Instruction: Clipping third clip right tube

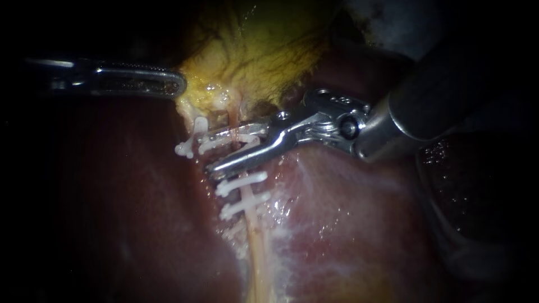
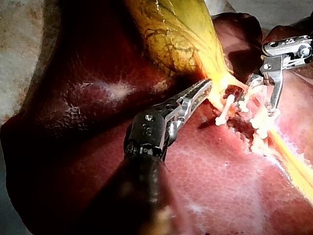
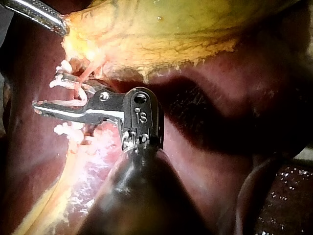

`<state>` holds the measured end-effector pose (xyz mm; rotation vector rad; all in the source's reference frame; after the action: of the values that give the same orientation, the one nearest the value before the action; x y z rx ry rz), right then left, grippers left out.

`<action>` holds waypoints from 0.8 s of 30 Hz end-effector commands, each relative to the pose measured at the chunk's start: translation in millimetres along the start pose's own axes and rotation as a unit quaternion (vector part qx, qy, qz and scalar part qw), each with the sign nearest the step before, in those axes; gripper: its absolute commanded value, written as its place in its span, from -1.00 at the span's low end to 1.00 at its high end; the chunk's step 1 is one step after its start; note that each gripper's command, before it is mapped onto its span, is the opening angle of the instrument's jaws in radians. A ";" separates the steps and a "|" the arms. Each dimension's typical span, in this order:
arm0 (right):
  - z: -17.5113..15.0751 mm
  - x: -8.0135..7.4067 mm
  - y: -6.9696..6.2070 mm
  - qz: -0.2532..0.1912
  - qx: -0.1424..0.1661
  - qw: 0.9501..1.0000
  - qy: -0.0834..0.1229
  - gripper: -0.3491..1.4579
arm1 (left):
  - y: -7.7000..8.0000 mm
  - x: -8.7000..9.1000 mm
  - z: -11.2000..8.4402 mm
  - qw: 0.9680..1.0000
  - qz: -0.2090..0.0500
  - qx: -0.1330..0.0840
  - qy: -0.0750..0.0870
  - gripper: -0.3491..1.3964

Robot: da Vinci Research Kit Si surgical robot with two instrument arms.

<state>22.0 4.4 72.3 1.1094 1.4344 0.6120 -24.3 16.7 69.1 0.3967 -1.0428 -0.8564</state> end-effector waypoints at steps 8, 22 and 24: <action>-0.4 0.0 0.5 0.028 -0.016 0.999 0.006 -0.68 | 0.0 0.0 0.0 1.000 0.000 0.000 0.000 -1.00; 0.1 -0.7 0.6 0.061 -0.017 0.998 0.001 -1.00 | 0.0 0.0 0.0 1.000 0.000 0.000 0.000 -1.00; 0.1 -0.7 0.6 0.061 -0.017 0.998 0.001 -1.00 | 0.0 0.0 0.0 1.000 0.000 0.000 0.000 -1.00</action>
<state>22.2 4.0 73.1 1.1746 1.3591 0.7228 -24.3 16.7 69.1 0.3970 -1.0429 -0.8562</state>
